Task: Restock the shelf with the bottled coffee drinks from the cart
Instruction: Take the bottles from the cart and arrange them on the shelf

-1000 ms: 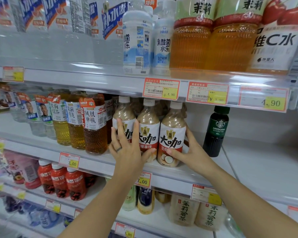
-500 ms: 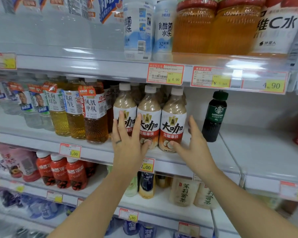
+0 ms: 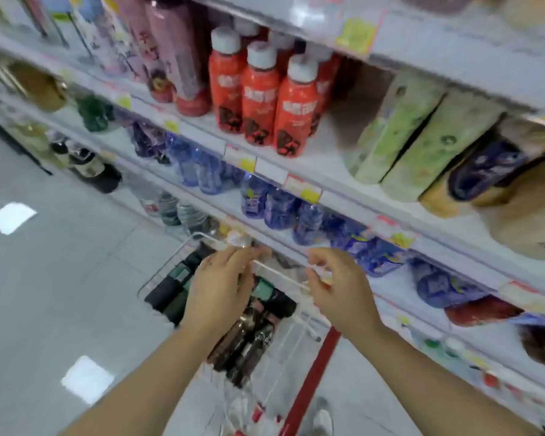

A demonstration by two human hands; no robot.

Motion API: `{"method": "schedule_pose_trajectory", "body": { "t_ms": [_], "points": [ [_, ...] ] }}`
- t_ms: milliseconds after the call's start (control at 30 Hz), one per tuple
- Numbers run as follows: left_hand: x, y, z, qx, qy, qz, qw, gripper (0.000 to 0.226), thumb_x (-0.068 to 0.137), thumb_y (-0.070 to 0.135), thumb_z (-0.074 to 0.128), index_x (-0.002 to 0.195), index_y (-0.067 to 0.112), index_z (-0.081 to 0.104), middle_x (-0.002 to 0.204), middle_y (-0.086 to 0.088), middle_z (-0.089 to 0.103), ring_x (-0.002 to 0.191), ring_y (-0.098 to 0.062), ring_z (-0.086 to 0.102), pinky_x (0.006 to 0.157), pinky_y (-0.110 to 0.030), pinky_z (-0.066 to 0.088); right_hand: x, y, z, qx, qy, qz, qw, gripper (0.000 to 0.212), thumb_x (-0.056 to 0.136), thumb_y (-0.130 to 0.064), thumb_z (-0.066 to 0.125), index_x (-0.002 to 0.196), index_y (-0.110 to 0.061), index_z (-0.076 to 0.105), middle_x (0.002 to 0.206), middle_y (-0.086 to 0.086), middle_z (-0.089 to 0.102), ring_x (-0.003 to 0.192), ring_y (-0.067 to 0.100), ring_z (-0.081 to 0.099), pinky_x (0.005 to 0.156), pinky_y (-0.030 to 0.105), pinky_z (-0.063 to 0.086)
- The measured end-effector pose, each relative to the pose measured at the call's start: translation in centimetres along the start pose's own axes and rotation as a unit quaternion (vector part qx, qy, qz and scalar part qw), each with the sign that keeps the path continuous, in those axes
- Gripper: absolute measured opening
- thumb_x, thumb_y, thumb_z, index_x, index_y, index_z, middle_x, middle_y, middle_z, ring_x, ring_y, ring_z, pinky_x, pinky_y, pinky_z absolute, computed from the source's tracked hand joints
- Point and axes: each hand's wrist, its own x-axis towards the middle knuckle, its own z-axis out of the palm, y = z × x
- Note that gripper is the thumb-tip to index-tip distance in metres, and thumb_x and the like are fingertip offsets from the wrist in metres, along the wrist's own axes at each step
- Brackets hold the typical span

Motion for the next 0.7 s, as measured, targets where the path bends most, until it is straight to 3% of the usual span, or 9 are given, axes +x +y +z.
{"method": "schedule_pose_trajectory", "body": {
  "t_ms": [167, 300, 433, 567, 700],
  "points": [
    [-8.0, -10.1, 2.8, 0.008, -0.119, -0.174, 0.978, 0.020, 0.085, 0.007, 0.064, 0.102, 0.017, 0.070, 0.096, 0.000, 0.071, 0.074, -0.028, 0.067, 0.060, -0.028, 0.046, -0.8, 3.1, 13.1, -0.010, -0.169, 0.110, 0.979, 0.033, 0.090, -0.016, 0.060, 0.122, -0.010, 0.057, 0.119, 0.006, 0.061, 0.109, 0.021, 0.056, 0.085, 0.020, 0.037],
    [-11.6, -15.6, 6.0, -0.004, -0.155, -0.236, 0.959, 0.025, 0.088, 0.011, 0.058, 0.110, 0.021, 0.067, 0.108, 0.005, 0.068, 0.089, -0.021, 0.065, 0.079, -0.035, 0.052, -0.9, 5.7, 21.0, -0.030, -0.219, 0.181, 0.958, 0.044, 0.089, -0.016, 0.059, 0.131, -0.011, 0.048, 0.131, 0.008, 0.051, 0.119, 0.022, 0.049, 0.090, 0.026, 0.038],
    [-14.6, -19.4, 9.1, -0.016, -0.158, -0.257, 0.953, 0.023, 0.089, 0.012, 0.060, 0.109, 0.020, 0.066, 0.105, 0.003, 0.067, 0.082, -0.022, 0.064, 0.084, -0.033, 0.048, 0.4, 9.8, 26.8, -0.098, -0.204, 0.213, 0.951, 0.063, 0.090, -0.023, 0.058, 0.144, -0.006, 0.029, 0.148, 0.013, 0.031, 0.137, 0.028, 0.030, 0.110, 0.035, 0.028],
    [-16.7, -21.3, 10.9, 0.028, -0.138, -0.221, 0.965, 0.024, 0.083, 0.007, 0.066, 0.102, 0.020, 0.069, 0.098, 0.004, 0.069, 0.083, -0.018, 0.065, 0.089, -0.029, 0.034, 1.1, 13.1, 30.2, -0.153, -0.145, 0.230, 0.950, 0.069, 0.088, -0.040, 0.061, 0.142, -0.009, 0.031, 0.144, 0.014, 0.038, 0.132, 0.032, 0.034, 0.108, 0.042, 0.030],
    [-17.1, -21.8, 11.5, 0.029, -0.120, -0.205, 0.971, 0.027, 0.079, 0.004, 0.067, 0.099, 0.021, 0.070, 0.097, 0.006, 0.069, 0.080, -0.015, 0.065, 0.089, -0.030, 0.034, 2.0, 14.6, 31.2, -0.239, -0.110, 0.197, 0.944, 0.064, 0.081, -0.033, 0.068, 0.135, -0.011, 0.042, 0.132, 0.014, 0.047, 0.122, 0.033, 0.038, 0.104, 0.038, 0.027]
  ]
}}
